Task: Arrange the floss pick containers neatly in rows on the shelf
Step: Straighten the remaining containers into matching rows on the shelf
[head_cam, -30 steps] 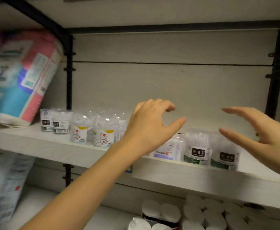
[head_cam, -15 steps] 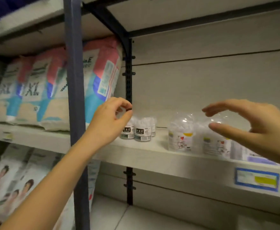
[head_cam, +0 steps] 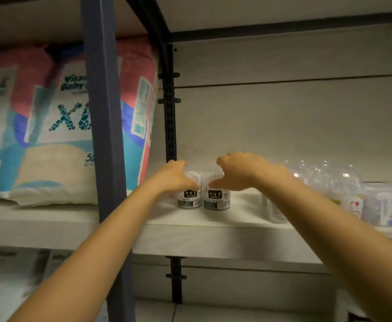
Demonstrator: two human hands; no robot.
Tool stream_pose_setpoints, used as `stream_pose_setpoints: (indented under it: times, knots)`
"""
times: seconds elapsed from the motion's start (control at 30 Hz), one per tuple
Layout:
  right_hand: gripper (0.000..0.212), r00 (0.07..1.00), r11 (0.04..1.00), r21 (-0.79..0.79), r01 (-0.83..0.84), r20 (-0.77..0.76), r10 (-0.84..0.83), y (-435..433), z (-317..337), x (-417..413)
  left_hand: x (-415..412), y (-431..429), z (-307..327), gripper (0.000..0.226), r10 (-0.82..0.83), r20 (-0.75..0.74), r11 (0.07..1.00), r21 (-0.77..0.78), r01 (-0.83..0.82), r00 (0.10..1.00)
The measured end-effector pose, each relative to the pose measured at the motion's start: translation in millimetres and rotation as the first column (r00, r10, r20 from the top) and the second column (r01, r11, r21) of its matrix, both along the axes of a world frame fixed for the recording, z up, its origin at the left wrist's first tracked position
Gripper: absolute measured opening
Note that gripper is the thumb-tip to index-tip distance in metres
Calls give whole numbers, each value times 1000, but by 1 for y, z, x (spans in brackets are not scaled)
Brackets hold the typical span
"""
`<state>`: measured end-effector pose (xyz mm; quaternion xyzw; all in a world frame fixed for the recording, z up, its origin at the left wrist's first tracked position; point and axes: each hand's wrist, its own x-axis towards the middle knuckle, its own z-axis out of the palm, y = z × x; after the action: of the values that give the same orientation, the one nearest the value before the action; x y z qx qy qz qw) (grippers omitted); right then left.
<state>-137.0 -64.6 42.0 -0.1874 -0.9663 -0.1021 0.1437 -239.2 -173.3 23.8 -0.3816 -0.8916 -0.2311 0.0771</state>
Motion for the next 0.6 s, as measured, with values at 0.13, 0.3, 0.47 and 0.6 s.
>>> stream_pose_setpoints:
  times: [0.13,0.3,0.47,0.6]
  knots:
    - [63,999,998,-49,36,-7,-36,7,-5,-12,-9,3,-7,76,-4,-24,999,33,5,1000]
    - [63,996,998,-53,41,-71,-45,2,-8,-12,-9,3,-11,73,9,-26,999,45,-8,1000]
    - [64,972,1000,0,-7,-235,6,-16,-6,24,14,-19,-2,68,-50,-78,970,236,67,996]
    - [68,894,986,12,-167,-420,157,-31,3,92,60,-48,7,69,-72,-233,828,528,189,970]
